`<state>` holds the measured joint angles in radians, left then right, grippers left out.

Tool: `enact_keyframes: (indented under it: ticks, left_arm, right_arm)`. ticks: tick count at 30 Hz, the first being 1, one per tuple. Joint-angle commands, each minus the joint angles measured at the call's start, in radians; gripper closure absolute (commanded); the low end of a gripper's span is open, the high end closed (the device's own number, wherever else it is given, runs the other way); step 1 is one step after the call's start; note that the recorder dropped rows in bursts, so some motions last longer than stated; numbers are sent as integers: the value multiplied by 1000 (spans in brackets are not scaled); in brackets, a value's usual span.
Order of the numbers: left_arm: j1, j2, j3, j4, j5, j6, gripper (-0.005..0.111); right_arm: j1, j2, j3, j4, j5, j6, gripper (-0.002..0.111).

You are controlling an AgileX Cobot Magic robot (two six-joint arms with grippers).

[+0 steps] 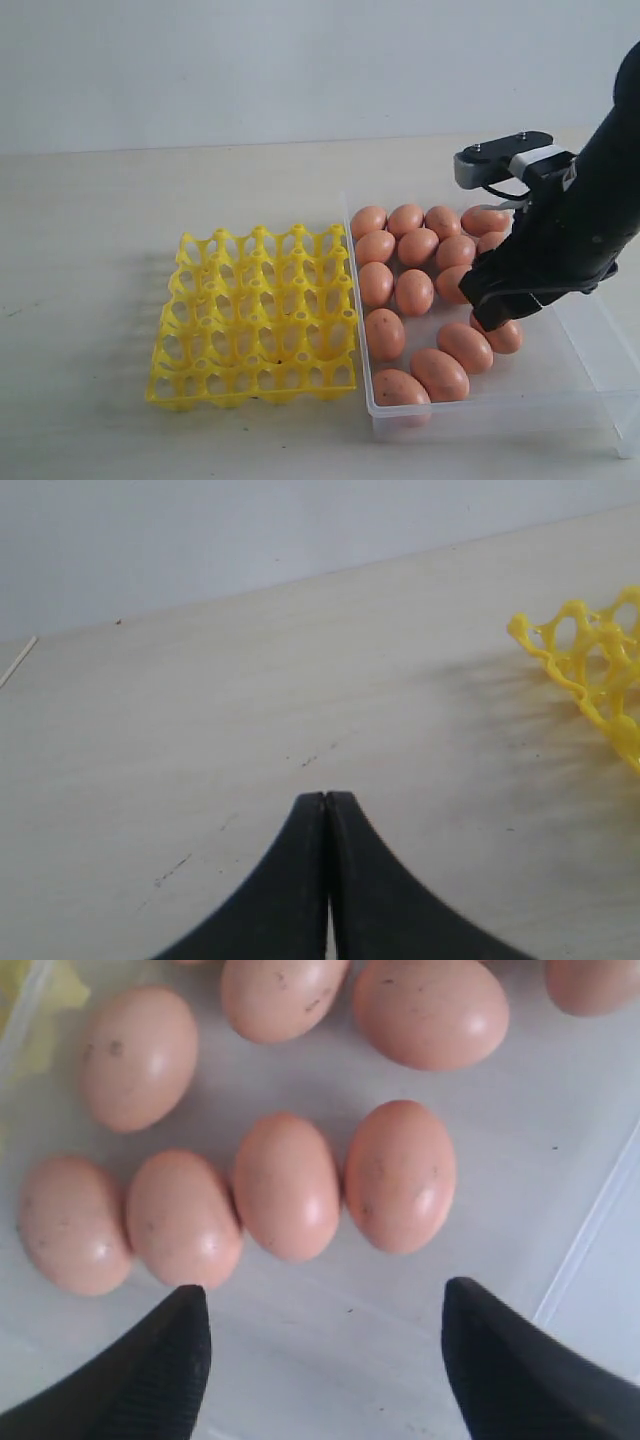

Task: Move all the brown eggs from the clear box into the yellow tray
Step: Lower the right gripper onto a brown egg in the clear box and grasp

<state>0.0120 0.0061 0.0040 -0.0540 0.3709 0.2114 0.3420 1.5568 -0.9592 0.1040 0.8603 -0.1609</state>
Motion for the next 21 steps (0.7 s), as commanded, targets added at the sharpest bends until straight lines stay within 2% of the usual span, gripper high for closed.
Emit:
enact_keyframes:
  ticks: [1, 14, 21]
  left_arm:
    - [2, -6, -4, -8, -11, -5, 107]
    - [2, -6, -4, -8, -11, -5, 107]
    - [2, -6, -4, -8, -11, -5, 107]
  right_arm:
    - [-16, 84, -48, -122, 4, 66, 45]
    - [-31, 254, -154, -137, 0, 57, 45]
    - [-31, 318, -156, -156, -21, 52, 45]
